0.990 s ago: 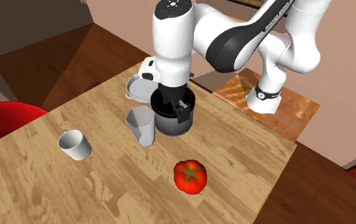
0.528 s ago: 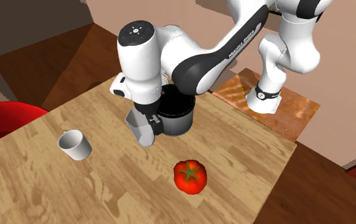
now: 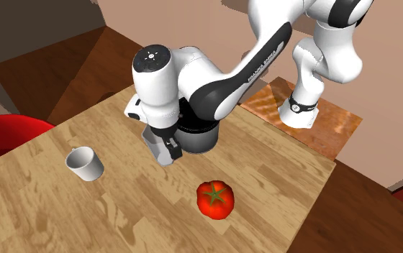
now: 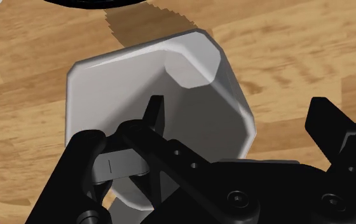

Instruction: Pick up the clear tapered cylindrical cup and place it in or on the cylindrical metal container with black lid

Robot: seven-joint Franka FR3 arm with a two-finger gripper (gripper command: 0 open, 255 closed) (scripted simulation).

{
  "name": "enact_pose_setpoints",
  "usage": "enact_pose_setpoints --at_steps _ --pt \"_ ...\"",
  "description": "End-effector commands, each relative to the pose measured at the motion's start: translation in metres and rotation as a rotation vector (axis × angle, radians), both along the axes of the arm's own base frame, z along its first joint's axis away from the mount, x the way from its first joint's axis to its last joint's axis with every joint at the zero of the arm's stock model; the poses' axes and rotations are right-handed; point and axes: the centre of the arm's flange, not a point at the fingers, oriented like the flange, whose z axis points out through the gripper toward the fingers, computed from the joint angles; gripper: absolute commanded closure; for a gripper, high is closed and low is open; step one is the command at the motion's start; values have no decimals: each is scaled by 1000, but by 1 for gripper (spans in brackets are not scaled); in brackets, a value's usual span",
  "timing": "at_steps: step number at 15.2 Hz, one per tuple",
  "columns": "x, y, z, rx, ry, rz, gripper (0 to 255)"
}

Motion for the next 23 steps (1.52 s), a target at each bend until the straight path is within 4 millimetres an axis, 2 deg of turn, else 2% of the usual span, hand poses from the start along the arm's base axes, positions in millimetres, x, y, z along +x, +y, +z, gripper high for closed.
enact_pose_setpoints --at_steps 1,7,8,17,23 --pt "0 1 -3 0 -1 0 0" --pt "0 1 -3 0 -1 0 0" --pt "0 1 -3 0 -1 0 255" --pt "0 1 -3 0 -1 0 255" --pt "0 1 28 0 -1 0 255"
